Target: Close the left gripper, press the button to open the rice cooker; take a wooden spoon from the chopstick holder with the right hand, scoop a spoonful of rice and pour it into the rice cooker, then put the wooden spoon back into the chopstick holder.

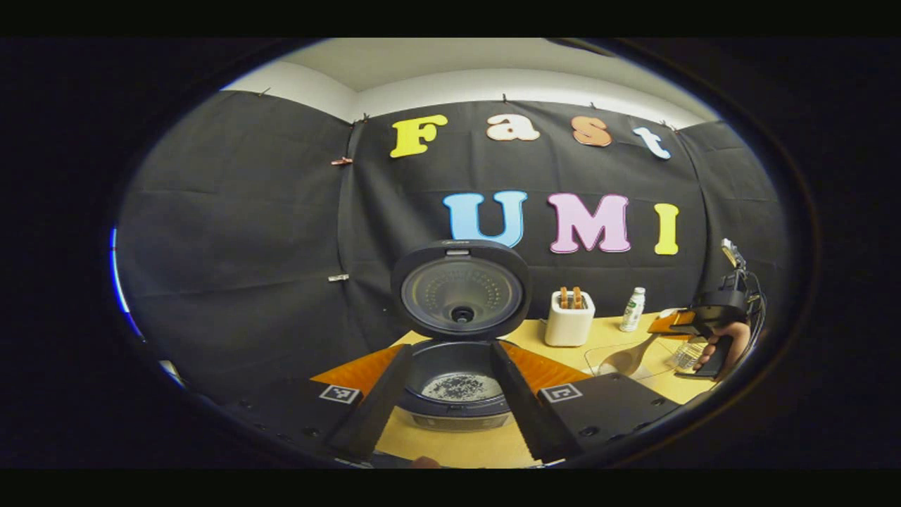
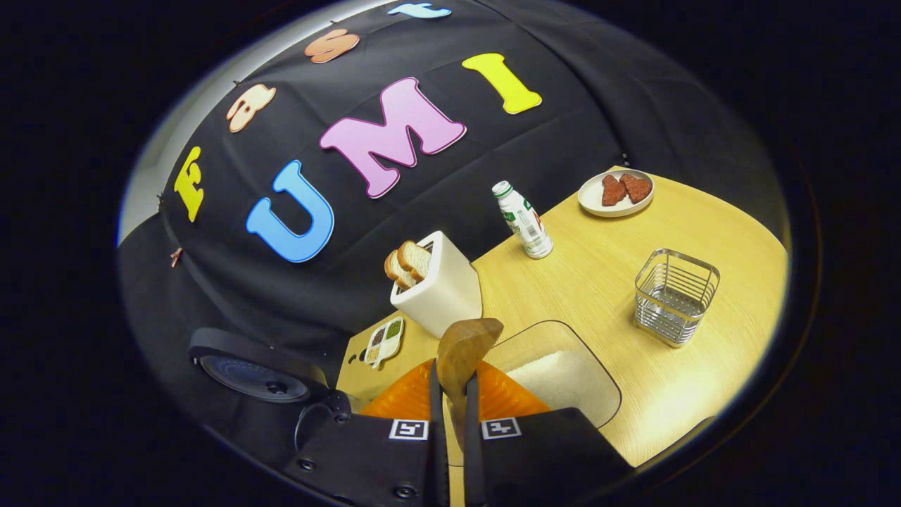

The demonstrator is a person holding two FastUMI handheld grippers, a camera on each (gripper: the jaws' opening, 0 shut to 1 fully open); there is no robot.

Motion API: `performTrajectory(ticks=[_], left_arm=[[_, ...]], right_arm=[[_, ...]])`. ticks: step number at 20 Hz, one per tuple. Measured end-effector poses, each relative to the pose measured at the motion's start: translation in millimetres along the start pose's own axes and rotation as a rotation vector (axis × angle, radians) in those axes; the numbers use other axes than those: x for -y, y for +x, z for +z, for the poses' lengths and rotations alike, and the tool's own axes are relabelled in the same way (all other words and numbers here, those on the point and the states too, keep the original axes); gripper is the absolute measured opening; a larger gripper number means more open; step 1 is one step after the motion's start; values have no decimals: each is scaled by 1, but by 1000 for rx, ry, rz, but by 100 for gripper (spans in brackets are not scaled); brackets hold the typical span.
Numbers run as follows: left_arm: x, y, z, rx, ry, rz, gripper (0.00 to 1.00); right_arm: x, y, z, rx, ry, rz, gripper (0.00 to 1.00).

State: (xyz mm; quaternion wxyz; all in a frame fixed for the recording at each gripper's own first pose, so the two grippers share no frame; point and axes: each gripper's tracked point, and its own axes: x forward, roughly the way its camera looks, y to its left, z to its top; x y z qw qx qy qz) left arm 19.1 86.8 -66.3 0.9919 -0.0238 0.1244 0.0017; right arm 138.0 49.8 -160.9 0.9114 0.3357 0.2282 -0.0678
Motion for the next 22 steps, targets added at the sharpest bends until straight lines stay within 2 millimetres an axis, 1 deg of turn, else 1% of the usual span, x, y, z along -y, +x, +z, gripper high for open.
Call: performTrajectory(ticks=[2,4,6,8,11,14,17,19,22], left_arm=[[1,-1,2,3,1,-4,78],[0,-1,0,1,2,1,78],[-3,-3,1,5,-7,4,78],[-5,-4,-1,3,-12,9,78],[-13,-6,-2,6,-16,27,78],[-21,-9,-3,7,-19,50,78],[-28,-14,-5,11,-22,68,77],[-31,-19,-6,10,-30,79,78],[-37,-24,-9,12,-31,95,78]], right_arm=[[-6,-2,4,4,6,18,12],[-20,-8,10,7,8,44,13],[-41,-15,14,10,3,78,12],[-62,-18,15,2,7,113,12],[-93,-21,11,-17,15,158,12],[-125,-23,1,-42,-1,206,13],[-158,-26,-17,-79,-31,261,12],[-177,-26,-36,-107,-67,290,13],[-199,-26,-62,-154,-114,332,13]])
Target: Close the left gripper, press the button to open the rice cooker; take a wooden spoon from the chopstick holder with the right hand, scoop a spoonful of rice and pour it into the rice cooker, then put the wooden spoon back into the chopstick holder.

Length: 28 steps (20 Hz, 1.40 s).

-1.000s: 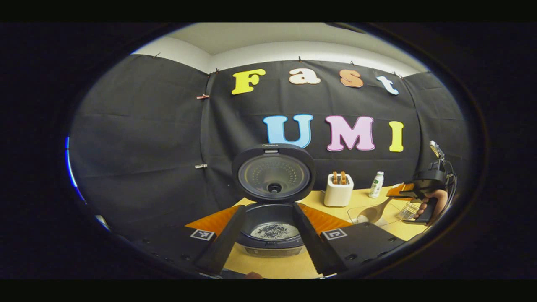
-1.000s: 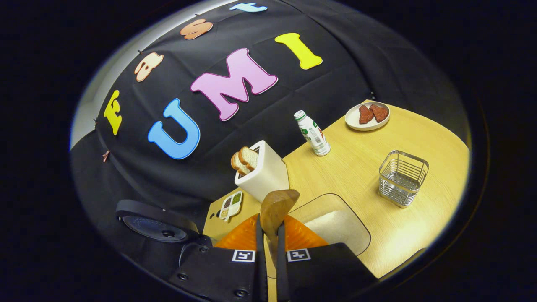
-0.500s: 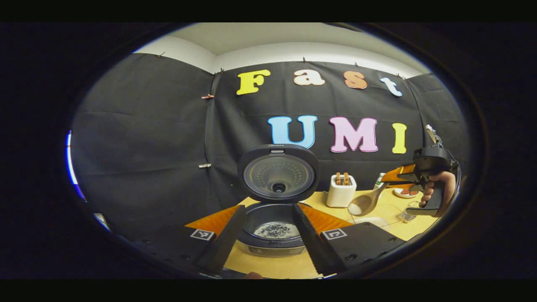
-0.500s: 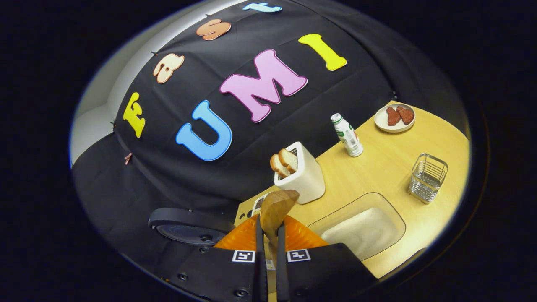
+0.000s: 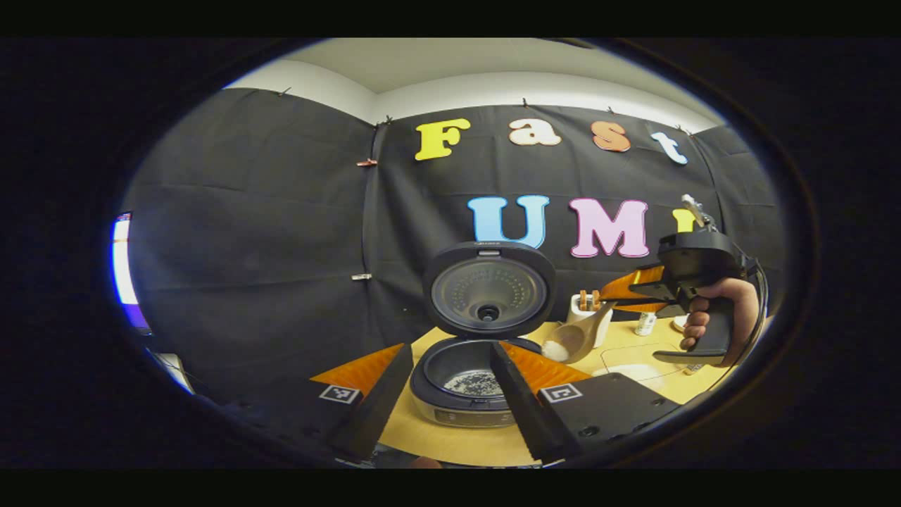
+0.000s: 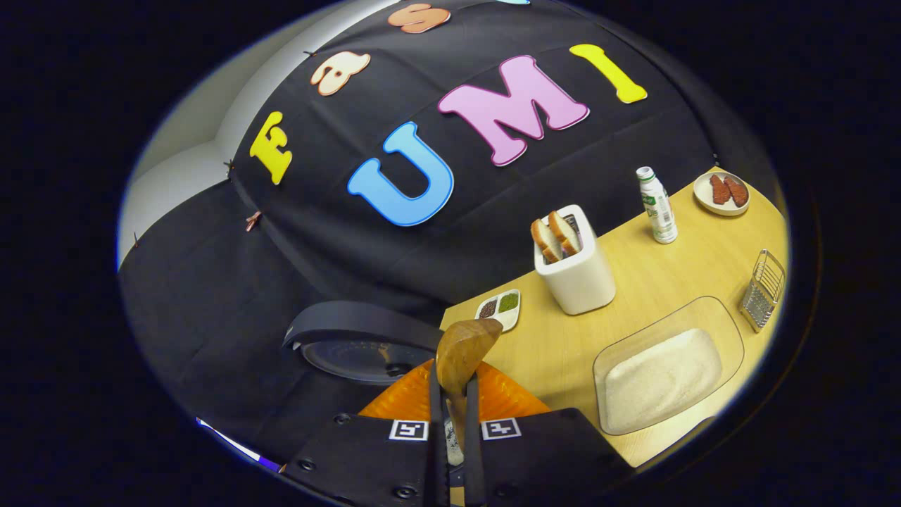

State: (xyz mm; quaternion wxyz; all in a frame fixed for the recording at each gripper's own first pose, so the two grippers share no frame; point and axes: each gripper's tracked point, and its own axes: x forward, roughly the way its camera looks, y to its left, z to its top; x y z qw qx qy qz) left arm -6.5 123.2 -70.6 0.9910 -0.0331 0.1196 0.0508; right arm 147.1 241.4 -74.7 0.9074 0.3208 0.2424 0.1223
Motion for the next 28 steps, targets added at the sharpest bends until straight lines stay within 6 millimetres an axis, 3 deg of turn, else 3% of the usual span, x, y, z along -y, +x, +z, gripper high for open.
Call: performTrajectory(ticks=[10,18,28], left_arm=[[-26,-10,-8,-11,-19,58,78],[-28,-8,-10,-13,-26,67,78],[-26,-8,-9,-13,-36,63,77]], right_arm=[[-45,24,-51,-79,-313,88,13],[-79,9,-67,-2,-645,206,13],[-106,-4,-64,81,-857,324,12]])
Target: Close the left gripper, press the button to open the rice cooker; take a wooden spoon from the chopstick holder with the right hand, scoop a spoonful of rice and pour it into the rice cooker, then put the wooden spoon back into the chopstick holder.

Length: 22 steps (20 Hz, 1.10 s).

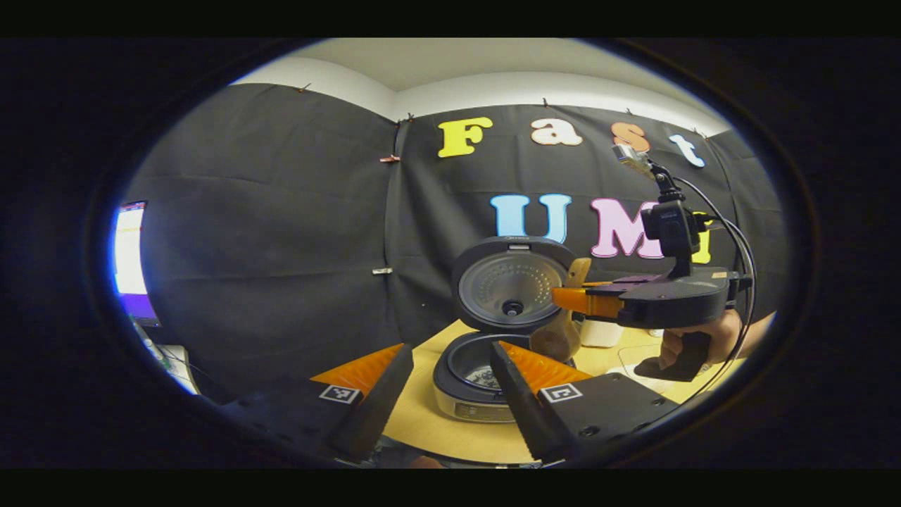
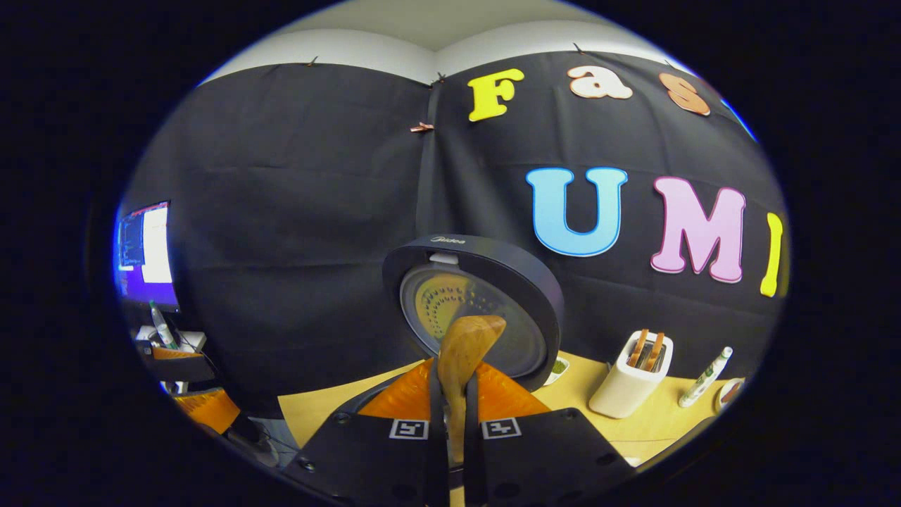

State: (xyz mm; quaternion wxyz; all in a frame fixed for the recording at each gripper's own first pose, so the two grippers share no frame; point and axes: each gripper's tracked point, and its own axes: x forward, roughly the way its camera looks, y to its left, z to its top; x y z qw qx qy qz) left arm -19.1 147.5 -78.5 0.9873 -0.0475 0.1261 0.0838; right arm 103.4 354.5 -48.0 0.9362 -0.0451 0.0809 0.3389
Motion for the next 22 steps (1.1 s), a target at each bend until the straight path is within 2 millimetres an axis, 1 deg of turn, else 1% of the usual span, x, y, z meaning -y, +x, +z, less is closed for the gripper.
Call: performTrajectory(ticks=[3,4,7,9,12,13,14,16,18,19,20,21,22], left_arm=[[1,-1,1,1,1,-4,78],[1,0,0,0,4,-3,78],[1,0,1,0,4,-9,77],[3,-1,2,3,7,-13,78],[5,-1,4,4,16,-26,78],[6,-1,4,3,16,-33,77],[8,-2,5,3,16,-39,77],[13,-3,9,5,16,-59,78],[37,7,13,5,21,-77,78],[44,13,16,12,24,-75,78],[50,16,21,24,23,-79,78],[56,15,25,34,21,-88,79],[64,15,24,35,23,-99,79]], right_arm=[[-9,-4,13,55,-127,35,13],[-8,-4,10,62,-133,43,12],[-11,-6,4,50,-27,56,13],[-6,-12,7,44,29,32,13],[10,-17,11,43,63,2,12],[17,-21,12,45,74,-10,17],[24,-25,13,48,82,-25,12],[41,-35,14,54,96,-58,12],[62,-48,15,57,114,-101,12],[75,-54,15,56,120,-130,13],[88,-62,15,57,123,-158,12],[101,-71,14,57,129,-184,13],[110,-79,11,54,140,-203,12]])
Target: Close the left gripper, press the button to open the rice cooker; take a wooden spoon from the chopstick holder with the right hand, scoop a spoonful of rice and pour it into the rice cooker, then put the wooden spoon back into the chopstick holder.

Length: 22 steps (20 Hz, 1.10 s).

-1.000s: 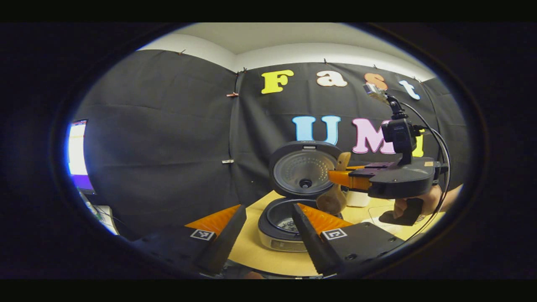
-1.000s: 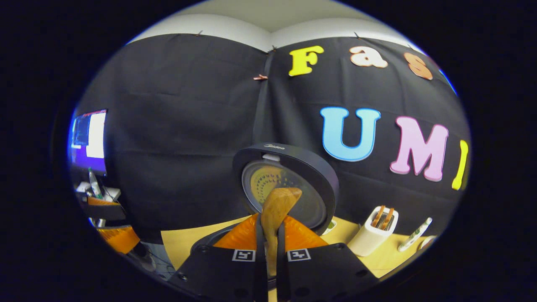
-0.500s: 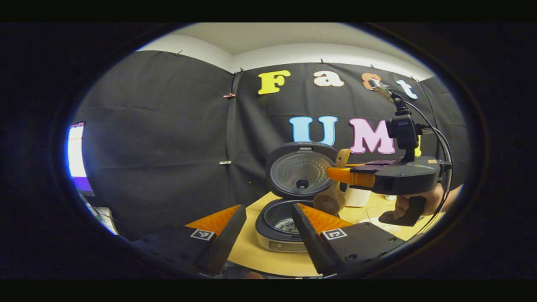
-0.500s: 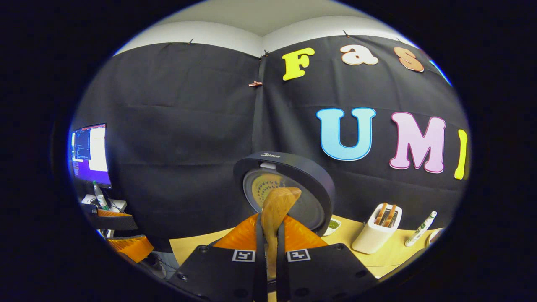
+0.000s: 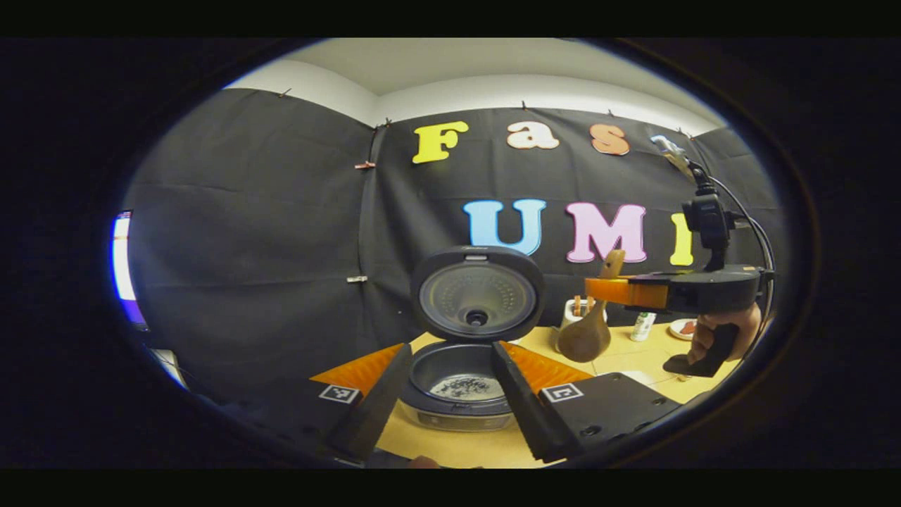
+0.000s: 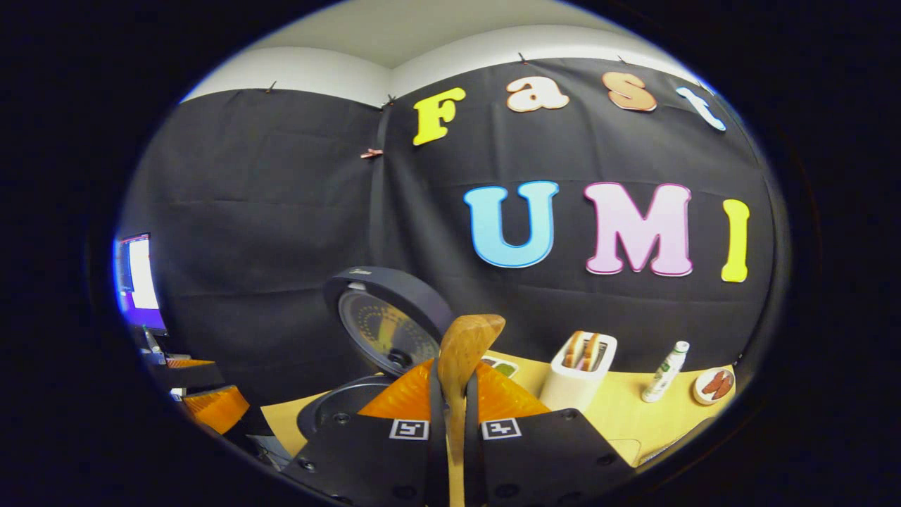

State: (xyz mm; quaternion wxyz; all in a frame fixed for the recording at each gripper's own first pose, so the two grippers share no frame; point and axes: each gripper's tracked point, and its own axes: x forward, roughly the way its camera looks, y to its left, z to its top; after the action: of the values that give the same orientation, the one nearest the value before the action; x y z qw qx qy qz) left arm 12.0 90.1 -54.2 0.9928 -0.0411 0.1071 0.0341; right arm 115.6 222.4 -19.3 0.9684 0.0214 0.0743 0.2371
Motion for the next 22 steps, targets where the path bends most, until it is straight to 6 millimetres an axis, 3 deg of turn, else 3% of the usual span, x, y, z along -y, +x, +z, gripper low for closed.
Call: performTrajectory(ticks=[7,13,22], left_arm=[[48,3,1,-9,-11,-53,80],[85,0,2,-26,2,-87,79],[121,-8,5,-31,28,-104,79]], right_arm=[[114,-55,4,-2,55,-200,13],[205,-102,-4,-2,100,-356,12],[304,-150,-31,-29,122,-518,13]])
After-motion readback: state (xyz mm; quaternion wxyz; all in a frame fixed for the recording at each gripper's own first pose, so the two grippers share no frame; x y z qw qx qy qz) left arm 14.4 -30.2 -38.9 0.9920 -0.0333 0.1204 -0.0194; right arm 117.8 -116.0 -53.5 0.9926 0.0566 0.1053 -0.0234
